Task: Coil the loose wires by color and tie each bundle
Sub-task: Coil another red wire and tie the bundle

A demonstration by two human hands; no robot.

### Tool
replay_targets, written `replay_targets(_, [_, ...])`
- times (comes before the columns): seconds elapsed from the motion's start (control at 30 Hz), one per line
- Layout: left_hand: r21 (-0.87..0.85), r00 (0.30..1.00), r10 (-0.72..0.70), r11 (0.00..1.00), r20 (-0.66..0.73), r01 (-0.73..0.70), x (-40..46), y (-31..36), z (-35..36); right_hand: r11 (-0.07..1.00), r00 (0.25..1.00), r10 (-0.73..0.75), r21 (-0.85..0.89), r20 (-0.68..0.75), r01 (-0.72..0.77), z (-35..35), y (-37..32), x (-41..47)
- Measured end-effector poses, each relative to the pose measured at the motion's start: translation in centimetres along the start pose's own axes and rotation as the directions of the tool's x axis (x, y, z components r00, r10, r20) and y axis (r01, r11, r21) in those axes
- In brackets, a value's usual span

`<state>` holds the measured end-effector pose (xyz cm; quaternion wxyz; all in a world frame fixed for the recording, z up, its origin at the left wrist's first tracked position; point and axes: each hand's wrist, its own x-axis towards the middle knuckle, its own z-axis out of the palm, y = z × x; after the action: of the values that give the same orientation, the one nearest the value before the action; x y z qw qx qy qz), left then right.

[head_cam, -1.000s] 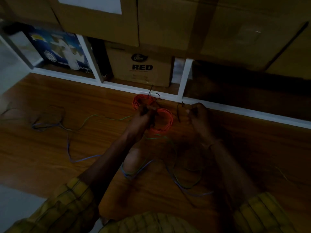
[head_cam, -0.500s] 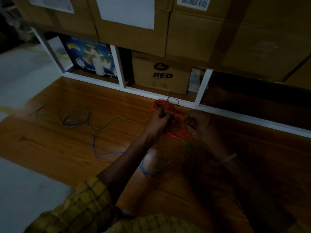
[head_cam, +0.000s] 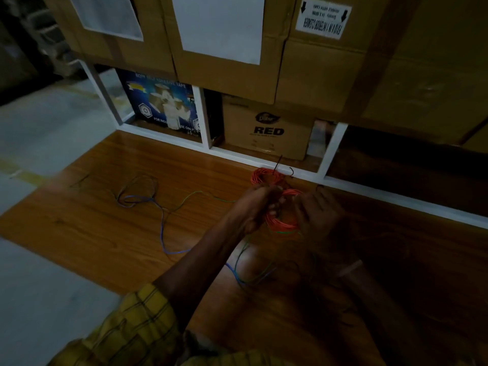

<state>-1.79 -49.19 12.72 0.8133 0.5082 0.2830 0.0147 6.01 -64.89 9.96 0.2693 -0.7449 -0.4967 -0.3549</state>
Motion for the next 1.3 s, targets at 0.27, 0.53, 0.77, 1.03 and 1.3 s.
replay_targets(0.27, [0.122,0.989,0.136,0.982,0.065,-0.143,-0.4,1.2,0.1,0.952,0.981,0.195,0.236,0.019,-0.194,-0.4,-0.4,1.2])
replay_targets(0.53, [0.218,0.969,0.236,0.944,0.076,-0.247,-0.9,1.6,0.3,0.630,0.834,0.513,0.569,0.205,-0.528,-1.6,-1.2,3.1])
replay_targets(0.77, [0.093,0.962,0.272,0.958,0.022,-0.273,-0.8,1.5,-0.8,0.452,0.705,0.661,0.614,0.257,-0.647,-0.9,-1.9,4.3])
replay_targets(1.03, [-0.006,0.964,0.257,0.966,-0.065,-0.258,-1.2,2.1,-2.7,0.498,0.677,0.704,0.529,0.216,-0.687,1.2,-5.5,6.2])
replay_targets(1.3, [-0.062,0.942,0.320,0.943,-0.099,-0.327,-2.3,4.0,-6.2,0.681,0.792,0.596,0.438,0.134,-0.587,3.0,-9.2,8.2])
